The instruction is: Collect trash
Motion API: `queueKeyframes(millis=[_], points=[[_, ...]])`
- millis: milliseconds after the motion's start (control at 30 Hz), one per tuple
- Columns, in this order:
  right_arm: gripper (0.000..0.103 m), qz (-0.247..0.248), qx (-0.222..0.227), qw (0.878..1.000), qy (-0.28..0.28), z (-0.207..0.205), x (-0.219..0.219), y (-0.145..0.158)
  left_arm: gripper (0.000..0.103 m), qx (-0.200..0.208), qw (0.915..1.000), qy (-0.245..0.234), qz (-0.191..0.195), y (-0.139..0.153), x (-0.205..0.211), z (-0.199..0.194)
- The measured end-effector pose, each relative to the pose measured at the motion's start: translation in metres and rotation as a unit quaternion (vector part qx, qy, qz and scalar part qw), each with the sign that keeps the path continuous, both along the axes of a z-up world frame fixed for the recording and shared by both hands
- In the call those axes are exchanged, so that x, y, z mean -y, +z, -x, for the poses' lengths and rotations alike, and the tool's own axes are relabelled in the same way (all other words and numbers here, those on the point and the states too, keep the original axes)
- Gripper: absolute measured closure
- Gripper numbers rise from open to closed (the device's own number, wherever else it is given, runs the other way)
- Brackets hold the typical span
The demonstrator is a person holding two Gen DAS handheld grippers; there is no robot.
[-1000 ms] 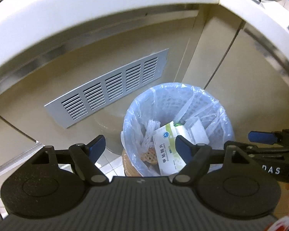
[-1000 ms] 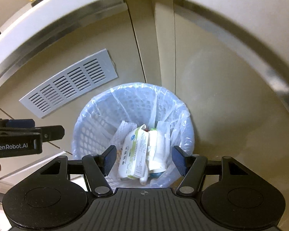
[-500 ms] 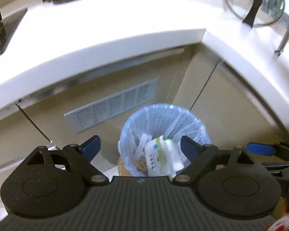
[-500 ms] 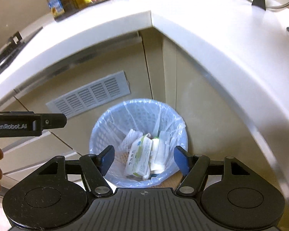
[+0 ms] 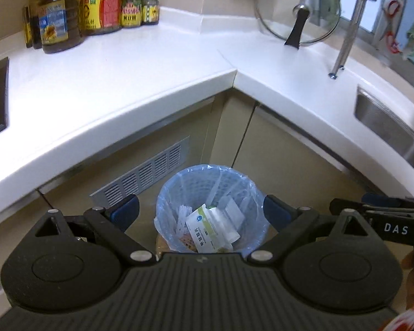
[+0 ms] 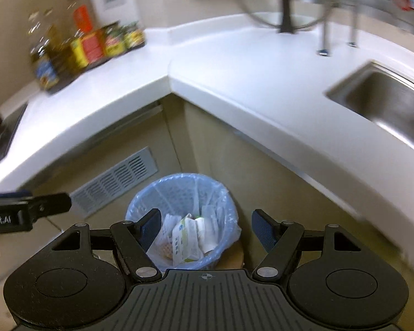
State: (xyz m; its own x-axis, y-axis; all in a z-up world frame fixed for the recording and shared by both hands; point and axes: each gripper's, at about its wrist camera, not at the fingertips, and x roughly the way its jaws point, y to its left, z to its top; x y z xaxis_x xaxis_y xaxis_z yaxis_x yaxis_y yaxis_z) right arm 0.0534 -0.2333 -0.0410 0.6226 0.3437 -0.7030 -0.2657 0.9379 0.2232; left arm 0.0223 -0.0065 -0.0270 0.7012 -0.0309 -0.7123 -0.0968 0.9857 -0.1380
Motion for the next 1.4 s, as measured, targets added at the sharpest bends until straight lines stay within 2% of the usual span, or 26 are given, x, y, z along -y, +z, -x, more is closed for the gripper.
queueKeyframes(millis=[167,333,733,1400], points=[[0.030,-0.004,0.013,1.000,-0.028,0.040,-0.010,0.018,0.009,0.006,0.9997,-0.021,-0.012,0.016,-0.009,0.026],[0.030,-0.001,0.023,0.999,-0.025,0.061,-0.015,0.036,0.009,0.015,0.9996,-0.020,-0.015,0.032,-0.010,0.047],[0.030,0.007,0.052,0.998,0.019,0.065,-0.005,0.063,0.008,0.035,0.9992,0.010,-0.019,0.061,0.007,0.062],[0.030,0.000,0.066,0.997,0.030,0.061,0.000,0.076,0.008,0.037,0.9989,0.009,-0.028,0.068,0.014,0.059]])
